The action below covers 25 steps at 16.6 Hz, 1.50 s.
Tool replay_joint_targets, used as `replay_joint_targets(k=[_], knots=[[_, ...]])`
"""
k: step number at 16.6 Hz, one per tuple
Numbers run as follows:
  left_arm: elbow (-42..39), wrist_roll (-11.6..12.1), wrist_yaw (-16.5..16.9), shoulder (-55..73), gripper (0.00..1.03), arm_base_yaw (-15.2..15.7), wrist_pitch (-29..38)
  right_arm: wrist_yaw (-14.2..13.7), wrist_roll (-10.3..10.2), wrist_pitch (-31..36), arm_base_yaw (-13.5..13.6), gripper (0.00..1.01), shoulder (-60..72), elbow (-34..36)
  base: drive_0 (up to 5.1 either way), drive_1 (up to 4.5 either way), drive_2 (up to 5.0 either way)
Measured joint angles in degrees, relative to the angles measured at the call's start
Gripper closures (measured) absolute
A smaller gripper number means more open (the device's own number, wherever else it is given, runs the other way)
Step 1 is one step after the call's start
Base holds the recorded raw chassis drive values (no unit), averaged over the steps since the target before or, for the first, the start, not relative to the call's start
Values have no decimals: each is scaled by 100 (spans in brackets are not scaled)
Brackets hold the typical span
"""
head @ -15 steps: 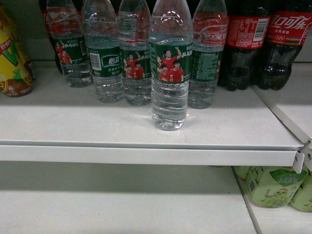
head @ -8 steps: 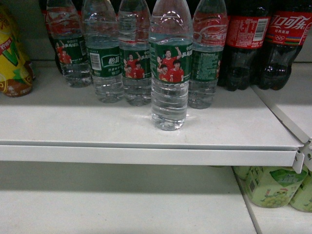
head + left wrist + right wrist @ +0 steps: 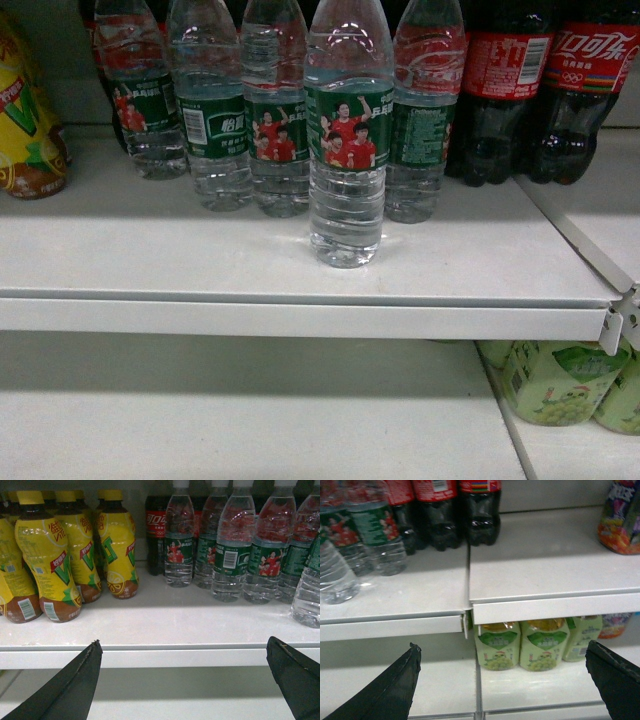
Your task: Move water from second to third shelf
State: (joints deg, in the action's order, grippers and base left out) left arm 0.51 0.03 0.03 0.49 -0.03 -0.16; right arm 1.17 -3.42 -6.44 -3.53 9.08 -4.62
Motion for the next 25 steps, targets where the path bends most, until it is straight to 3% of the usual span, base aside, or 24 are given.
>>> replay_joint_targets(k=[2,3,5,8,13,18,21,22,25], knots=[[0,0,-7,0,5,0,-2,463,-17,1014,-621,3,1058,-560,0,0,0],[0,0,-7,0,5,0,-4,564,-15,1349,-730,3,1401,-796,0,0,0],[0,0,-7,-2,5,0,-4,614,39,1991,-737,3,2315,-1325,0,0,0],[0,0,-4,0,5,0,-2,605,85,2339,-553,3,3322,-1886,0,0,0],[0,0,-4,0,5,0,-2,391,302,3027,527,3,4433,-2149,0,0,0],[0,0,-4,0,5,0,-2,-24,476,3759,1849,3,5796,-2085,0,0,0],[0,0,-4,0,5,0,-2,-249,564,4140,2411,3,6581,-2216,0,0,0],[0,0,-4,-2,5,0,-2,-339,605,4332,2809,3,7272,-2601,0,0,0],[0,0,-7,0,5,0,-2,-293,483,4133,2942,3,7726,-3058,0,0,0]])
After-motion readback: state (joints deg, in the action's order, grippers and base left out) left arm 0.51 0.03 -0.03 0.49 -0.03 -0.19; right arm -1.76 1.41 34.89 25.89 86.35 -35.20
